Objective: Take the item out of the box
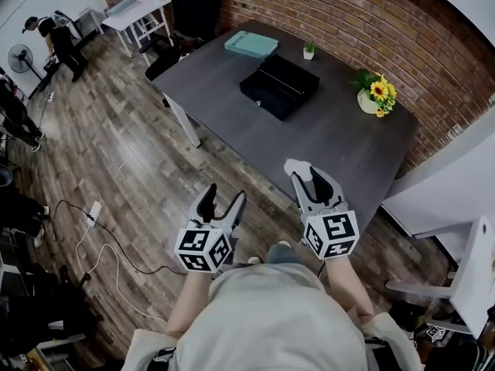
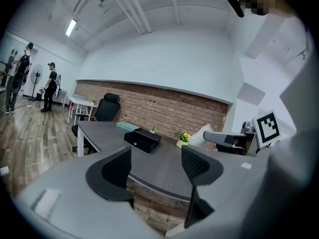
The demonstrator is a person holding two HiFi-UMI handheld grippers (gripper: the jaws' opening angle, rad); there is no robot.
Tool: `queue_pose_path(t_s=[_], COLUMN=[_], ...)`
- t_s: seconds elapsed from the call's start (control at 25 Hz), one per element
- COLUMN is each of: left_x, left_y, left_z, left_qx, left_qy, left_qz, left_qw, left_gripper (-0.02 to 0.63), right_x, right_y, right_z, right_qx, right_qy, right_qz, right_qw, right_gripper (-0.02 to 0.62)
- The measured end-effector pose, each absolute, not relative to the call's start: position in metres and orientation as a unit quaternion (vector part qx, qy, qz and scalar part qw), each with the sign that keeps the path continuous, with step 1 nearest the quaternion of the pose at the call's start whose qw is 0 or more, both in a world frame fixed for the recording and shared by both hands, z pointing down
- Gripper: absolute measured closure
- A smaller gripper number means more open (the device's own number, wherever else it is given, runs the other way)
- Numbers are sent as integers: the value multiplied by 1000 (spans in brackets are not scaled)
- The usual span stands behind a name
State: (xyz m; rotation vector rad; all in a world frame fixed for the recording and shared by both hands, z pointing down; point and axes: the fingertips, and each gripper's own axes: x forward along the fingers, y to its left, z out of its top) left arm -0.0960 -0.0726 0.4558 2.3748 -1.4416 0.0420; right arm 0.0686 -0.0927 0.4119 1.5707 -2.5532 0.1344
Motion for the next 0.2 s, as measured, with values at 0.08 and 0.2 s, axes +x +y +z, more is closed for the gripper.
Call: queue_pose_path(t_s=[0.08,0.2], left_x=[-98,-100], left_y=[-70,-67], left_z=[457,458], left_qx=[841,841], left_qy=[-510,-510], left_qz=[14,14], left_qw=[180,179], left_gripper=[287,288], right_x=[66,64], right_y=[-91,-89], right_z=[412,413], right_qx=[523,523], right_qy=[-849,-849], right_qz=[43,42], right_qw=[70,69], right_gripper=[449,449])
